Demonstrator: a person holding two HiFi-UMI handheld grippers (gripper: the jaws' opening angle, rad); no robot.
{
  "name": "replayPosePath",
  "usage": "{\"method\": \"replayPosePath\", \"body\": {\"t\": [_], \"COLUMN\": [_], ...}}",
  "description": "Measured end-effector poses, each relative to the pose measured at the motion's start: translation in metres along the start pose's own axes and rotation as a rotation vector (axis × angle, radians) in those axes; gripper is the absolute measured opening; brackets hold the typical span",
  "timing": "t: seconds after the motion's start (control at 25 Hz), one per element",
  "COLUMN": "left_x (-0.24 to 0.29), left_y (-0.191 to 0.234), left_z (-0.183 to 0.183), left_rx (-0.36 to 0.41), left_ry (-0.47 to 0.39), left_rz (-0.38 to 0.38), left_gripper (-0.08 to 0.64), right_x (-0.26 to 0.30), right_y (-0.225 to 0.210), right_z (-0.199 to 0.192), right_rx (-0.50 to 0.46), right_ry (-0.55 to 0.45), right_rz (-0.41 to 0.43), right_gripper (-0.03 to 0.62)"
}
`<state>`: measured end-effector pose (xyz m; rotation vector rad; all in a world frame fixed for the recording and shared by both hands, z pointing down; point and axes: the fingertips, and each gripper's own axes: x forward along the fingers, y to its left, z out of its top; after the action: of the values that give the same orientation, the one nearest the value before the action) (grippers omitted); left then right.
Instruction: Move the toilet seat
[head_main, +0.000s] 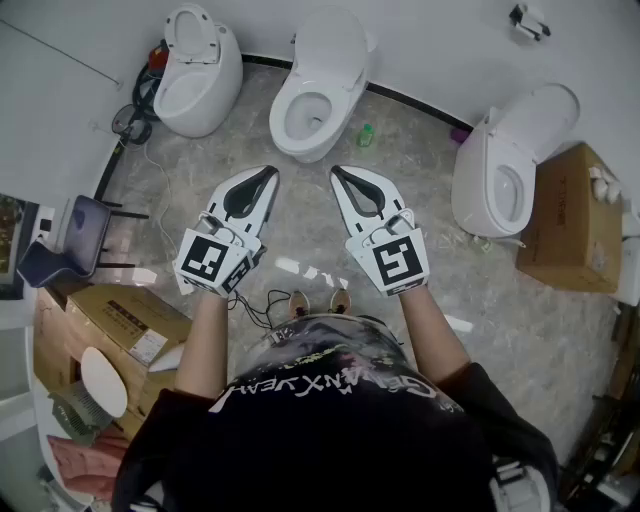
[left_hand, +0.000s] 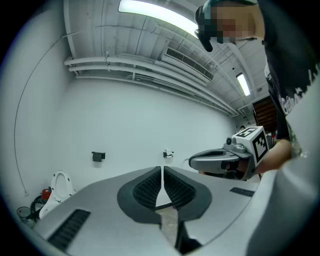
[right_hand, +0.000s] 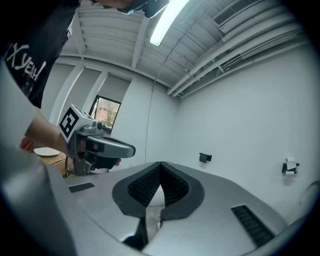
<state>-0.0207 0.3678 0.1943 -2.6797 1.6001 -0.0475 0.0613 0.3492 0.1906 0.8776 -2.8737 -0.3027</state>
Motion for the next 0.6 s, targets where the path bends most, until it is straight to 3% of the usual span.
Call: {"method": "replayPosePath", "body": {"t": [0.24, 0.44, 0.6], "left_x": [0.0027, 0.0038, 0.0035], "left_y": [0.0030, 0.0038, 0.0030], "left_z": [-0.0029, -0.0025, -0.0029], "left_rx": [0.000, 0.002, 0.003], "left_ry": [0.000, 0.002, 0.002], "left_rz": [-0.001, -0.003, -0.002], "left_gripper": [0.035, 0.035, 0.035], "right_x": [0.0034, 0.0061, 0.0040], "right_y": [0.0003, -0.0013, 0.0003], "right_z": [-0.0033, -0.0020, -0.0056], "right_rx": [0.024, -0.006, 0.061], "right_ry": [0.033, -0.002, 0.034], "right_rz": [0.000, 0.007, 0.009], "right_gripper": [-0.002, -0.002, 0.002]}}
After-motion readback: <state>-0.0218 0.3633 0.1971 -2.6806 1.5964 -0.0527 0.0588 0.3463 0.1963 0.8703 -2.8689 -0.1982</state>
